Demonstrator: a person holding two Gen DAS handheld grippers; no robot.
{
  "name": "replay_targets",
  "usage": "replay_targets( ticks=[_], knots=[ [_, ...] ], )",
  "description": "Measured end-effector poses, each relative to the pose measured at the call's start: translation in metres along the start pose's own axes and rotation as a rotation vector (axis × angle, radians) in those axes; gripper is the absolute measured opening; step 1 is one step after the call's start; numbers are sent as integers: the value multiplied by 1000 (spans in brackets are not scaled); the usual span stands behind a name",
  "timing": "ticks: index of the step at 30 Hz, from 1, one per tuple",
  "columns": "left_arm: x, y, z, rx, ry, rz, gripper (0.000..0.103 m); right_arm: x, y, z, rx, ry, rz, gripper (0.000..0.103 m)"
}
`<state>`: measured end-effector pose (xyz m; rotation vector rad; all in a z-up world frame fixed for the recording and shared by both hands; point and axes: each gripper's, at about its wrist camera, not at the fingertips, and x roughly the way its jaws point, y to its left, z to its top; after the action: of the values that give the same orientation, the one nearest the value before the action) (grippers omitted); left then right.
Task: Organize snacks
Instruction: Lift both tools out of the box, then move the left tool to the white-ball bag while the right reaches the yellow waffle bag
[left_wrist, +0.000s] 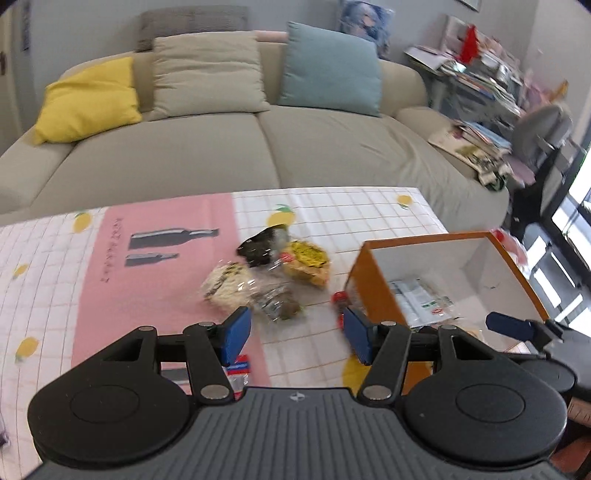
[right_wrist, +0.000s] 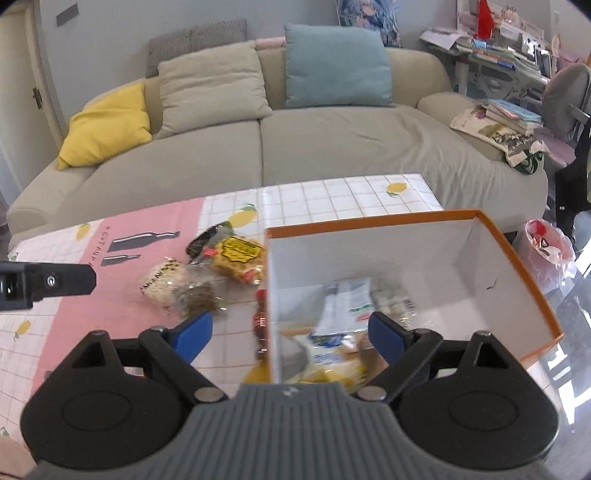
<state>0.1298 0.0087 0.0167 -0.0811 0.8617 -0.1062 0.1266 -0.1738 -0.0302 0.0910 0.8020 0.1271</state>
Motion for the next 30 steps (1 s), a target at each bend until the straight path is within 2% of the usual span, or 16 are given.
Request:
replay_targets(
  ticks=[5, 11, 20, 30],
  knots=[
    [6, 30, -23, -71, 46, 8, 68, -2, 37, -20, -52, -57, -18, 89],
    [15, 63, -51, -129, 63, 32, 68, -4, 75, -40, -99, -122, 12, 89],
    [38, 93, -71, -189, 104, 29, 68, 23, 106, -60, -163, -80, 15, 88],
    [72, 107, -69, -195, 127, 8, 68, 66, 117, -61, -239, -37, 6, 77]
  ],
)
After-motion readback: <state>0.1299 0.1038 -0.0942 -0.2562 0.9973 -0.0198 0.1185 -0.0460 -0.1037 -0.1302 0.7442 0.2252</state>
